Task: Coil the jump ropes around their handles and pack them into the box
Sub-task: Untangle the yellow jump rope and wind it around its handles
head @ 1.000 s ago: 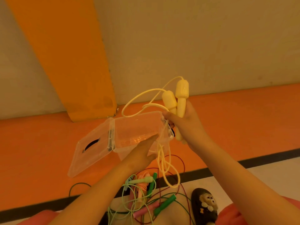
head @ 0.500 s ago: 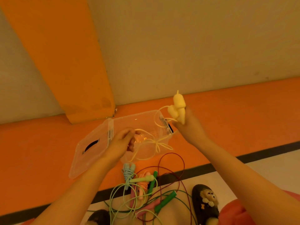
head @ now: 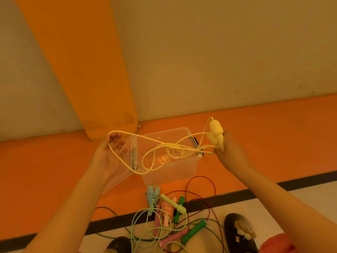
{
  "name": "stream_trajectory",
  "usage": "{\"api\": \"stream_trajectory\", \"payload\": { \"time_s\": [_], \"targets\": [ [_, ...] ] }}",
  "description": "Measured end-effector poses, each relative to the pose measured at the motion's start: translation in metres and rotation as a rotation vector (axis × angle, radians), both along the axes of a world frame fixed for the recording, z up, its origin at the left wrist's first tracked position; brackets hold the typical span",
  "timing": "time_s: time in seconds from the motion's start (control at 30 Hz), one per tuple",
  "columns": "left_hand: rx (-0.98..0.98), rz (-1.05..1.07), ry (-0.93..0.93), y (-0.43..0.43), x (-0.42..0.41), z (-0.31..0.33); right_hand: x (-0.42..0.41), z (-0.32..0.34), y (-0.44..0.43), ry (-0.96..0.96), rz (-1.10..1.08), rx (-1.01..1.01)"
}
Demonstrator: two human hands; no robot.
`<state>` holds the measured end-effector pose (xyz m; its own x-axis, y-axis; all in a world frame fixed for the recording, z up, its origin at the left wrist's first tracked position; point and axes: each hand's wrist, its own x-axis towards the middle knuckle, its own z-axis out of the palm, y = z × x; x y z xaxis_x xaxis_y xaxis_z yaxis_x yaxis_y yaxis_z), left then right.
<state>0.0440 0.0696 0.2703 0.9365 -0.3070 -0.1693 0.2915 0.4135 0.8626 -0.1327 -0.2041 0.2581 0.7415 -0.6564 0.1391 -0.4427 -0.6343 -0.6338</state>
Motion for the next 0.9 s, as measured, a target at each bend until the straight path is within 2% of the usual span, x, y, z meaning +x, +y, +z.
{"api": "stream_trajectory", "payload": {
  "time_s": [0.03,0.13,0.23,0.33,0.37,0.6,0.7,0.77,0.83,0.9],
  "targets": [
    [0.095,0.009,-0.052,0.001,-0.001,-0.001,0.000,0.001,0.000,-0.028,0.009,0.028],
    [0.581,-0.072,-0.242,0.008,-0.007,-0.015,0.001,0.010,0.000,-0.188,0.061,0.171],
    [0.851,-0.266,-0.311,0.009,-0.011,-0.033,0.004,0.030,0.010,-0.369,0.156,0.353],
    [1.156,-0.409,-0.511,0.004,-0.018,-0.038,0.008,0.041,0.015,-0.509,0.182,0.499],
    [1.199,-0.418,-0.566,0.002,-0.020,-0.039,0.009,0.043,0.015,-0.540,0.176,0.535],
    [1.101,-0.488,-0.564,-0.019,-0.038,-0.042,0.008,0.068,0.027,-0.709,0.241,0.725],
    [1.089,-0.440,-0.527,-0.032,-0.046,-0.040,0.009,0.074,0.034,-0.742,0.271,0.782],
    [1.060,-0.323,-0.554,-0.043,-0.055,-0.034,0.010,0.075,0.038,-0.752,0.279,0.787],
    [0.977,-0.234,-0.566,-0.054,-0.064,-0.029,0.014,0.077,0.042,-0.760,0.278,0.799],
    [0.842,-0.295,-0.471,-0.066,-0.075,-0.024,0.019,0.078,0.046,-0.761,0.276,0.810]
  ]
}}
